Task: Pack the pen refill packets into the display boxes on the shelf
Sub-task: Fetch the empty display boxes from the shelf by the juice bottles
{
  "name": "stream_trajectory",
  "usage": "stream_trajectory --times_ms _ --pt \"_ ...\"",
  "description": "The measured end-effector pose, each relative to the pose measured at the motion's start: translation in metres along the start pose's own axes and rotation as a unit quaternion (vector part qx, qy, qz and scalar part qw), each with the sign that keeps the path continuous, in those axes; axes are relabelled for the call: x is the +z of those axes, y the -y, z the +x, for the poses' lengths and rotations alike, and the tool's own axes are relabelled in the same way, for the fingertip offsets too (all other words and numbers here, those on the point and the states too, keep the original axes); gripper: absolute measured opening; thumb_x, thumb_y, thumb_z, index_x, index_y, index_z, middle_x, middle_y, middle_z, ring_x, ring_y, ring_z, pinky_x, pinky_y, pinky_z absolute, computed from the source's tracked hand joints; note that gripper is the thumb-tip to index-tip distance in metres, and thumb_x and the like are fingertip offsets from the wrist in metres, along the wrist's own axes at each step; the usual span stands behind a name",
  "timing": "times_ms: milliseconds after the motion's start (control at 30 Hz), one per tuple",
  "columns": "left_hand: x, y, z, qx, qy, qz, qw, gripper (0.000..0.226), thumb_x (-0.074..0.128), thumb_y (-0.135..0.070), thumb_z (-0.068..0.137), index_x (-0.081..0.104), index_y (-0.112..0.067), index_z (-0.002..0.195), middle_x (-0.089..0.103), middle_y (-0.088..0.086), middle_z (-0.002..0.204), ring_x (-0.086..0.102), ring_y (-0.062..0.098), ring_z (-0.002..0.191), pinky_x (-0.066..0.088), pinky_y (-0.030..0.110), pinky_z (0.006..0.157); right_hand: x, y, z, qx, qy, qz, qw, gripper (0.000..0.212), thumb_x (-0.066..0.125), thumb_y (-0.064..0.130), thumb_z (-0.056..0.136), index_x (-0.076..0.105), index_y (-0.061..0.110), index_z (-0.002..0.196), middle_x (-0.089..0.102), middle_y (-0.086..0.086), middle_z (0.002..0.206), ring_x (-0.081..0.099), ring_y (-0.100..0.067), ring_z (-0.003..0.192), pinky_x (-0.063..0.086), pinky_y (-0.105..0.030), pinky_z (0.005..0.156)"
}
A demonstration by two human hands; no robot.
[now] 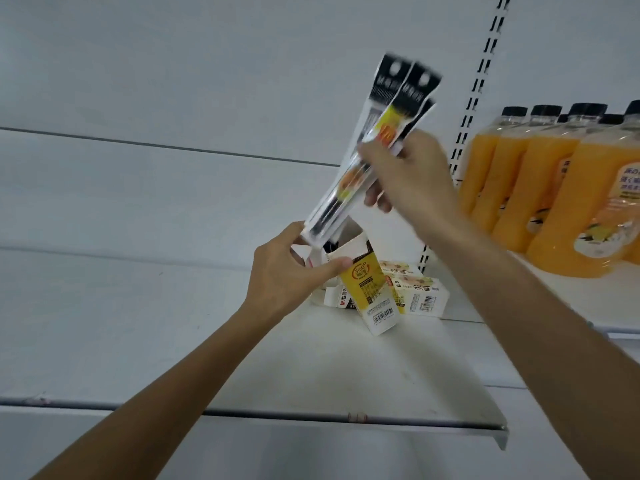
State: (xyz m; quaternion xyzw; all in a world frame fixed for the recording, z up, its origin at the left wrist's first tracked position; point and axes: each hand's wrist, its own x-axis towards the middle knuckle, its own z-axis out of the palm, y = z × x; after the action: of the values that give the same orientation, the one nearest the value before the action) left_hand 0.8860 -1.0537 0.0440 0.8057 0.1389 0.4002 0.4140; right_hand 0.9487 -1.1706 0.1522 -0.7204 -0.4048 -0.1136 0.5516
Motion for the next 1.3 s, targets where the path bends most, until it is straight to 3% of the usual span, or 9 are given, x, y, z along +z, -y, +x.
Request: stream_trajectory --times_ms 167,300,400,500,633,900,1133,1233,1300 --pt "0.000 0.001 -0.001 -0.006 0.000 -0.001 1.000 0.060 0.074 -0.047 0.064 0.056 -0.029 0.119 0.064 -0.007 0.107 0.051 -0.006 0.054 0.041 0.006 0.050 -0.027 0.021 0.019 -0.092 -0.076 -0.020 0.993 0.017 0.052 0.016 0.087 0.054 -0.001 0.083 0.062 -0.015 0.073 0.055 -0.010 0.040 0.041 -0.021 0.039" --pt "0.000 0.000 -0.001 -0.008 -0.004 0.015 1.000 0.062 0.073 -0.052 0.063 0.055 -0.031 0.118 0.064 -0.007 0.108 0.050 0.006 0.060 0.043 0.010 0.055 -0.017 0.021 0.013 -0.126 -0.030 -0.092 0.987 0.018 0.051 0.015 0.088 0.055 -0.003 0.085 0.066 -0.017 0.084 0.053 -0.005 0.044 0.037 -0.011 0.039" --pt "0.000 -0.001 -0.003 -0.005 -0.010 0.035 0.999 0.072 0.063 -0.065 0.055 0.054 -0.032 0.119 0.064 -0.006 0.110 0.051 0.013 0.076 0.049 0.028 0.071 -0.008 0.012 0.011 -0.126 -0.009 -0.121 0.984 0.016 0.051 0.014 0.088 0.054 0.000 0.081 0.064 -0.012 0.075 0.054 -0.005 0.045 0.038 -0.011 0.041" --pt "-0.001 -0.001 -0.003 -0.007 -0.012 0.061 0.998 0.078 0.058 -0.069 0.052 0.054 -0.031 0.120 0.064 -0.006 0.111 0.052 0.015 0.090 0.049 0.040 0.081 -0.004 0.004 0.012 -0.134 0.004 -0.176 0.975 0.019 0.051 0.016 0.086 0.053 -0.003 0.084 0.064 -0.015 0.079 0.054 -0.015 0.053 0.044 -0.026 0.053" --pt "0.001 0.002 -0.002 -0.006 -0.014 0.091 0.996 0.072 0.063 -0.066 0.060 0.052 -0.033 0.122 0.062 -0.008 0.113 0.046 0.012 0.099 0.043 0.031 0.078 0.001 0.002 0.012 -0.182 0.023 -0.243 0.952 0.017 0.049 0.018 0.085 0.052 0.002 0.079 0.061 -0.011 0.075 0.054 -0.026 0.067 0.045 -0.038 0.062" --pt "0.004 0.006 -0.001 -0.003 -0.025 0.085 0.996 0.065 0.069 -0.057 0.065 0.052 -0.031 0.122 0.059 -0.008 0.109 0.038 0.006 0.095 0.032 0.019 0.068 0.011 0.012 0.002 -0.285 0.014 -0.256 0.924 0.016 0.049 0.018 0.085 0.037 0.014 0.075 0.032 0.010 0.063 0.035 -0.012 0.056 0.029 -0.025 0.051" --pt "0.006 0.003 -0.002 0.019 -0.033 0.067 0.997 0.059 0.072 -0.055 0.063 0.057 -0.028 0.113 0.056 -0.010 0.098 0.045 0.006 0.091 0.034 0.012 0.066 0.028 -0.019 -0.002 -0.165 0.171 -0.348 0.907 0.021 0.056 0.033 0.084 0.048 0.016 0.076 0.049 0.004 0.070 0.051 -0.020 0.068 0.035 -0.031 0.057" --pt "0.004 0.005 -0.001 0.019 -0.035 0.047 0.998 0.061 0.073 -0.058 0.062 0.059 -0.025 0.111 0.059 -0.009 0.096 0.052 0.008 0.091 0.044 0.021 0.071 0.017 -0.030 -0.007 -0.076 0.164 -0.266 0.947 0.037 0.061 0.057 0.077 0.061 0.023 0.090 0.058 0.010 0.084 0.051 -0.008 0.073 0.037 -0.025 0.060" --pt "0.003 0.007 -0.001 0.013 -0.029 0.026 0.999 0.062 0.073 -0.058 0.061 0.058 -0.025 0.112 0.061 -0.012 0.094 0.055 0.000 0.087 0.046 0.018 0.071 0.005 -0.042 -0.012 -0.052 0.139 -0.179 0.972 0.043 0.063 0.057 0.075 0.060 0.029 0.108 0.057 0.015 0.103 0.051 -0.001 0.087 0.039 -0.020 0.070"
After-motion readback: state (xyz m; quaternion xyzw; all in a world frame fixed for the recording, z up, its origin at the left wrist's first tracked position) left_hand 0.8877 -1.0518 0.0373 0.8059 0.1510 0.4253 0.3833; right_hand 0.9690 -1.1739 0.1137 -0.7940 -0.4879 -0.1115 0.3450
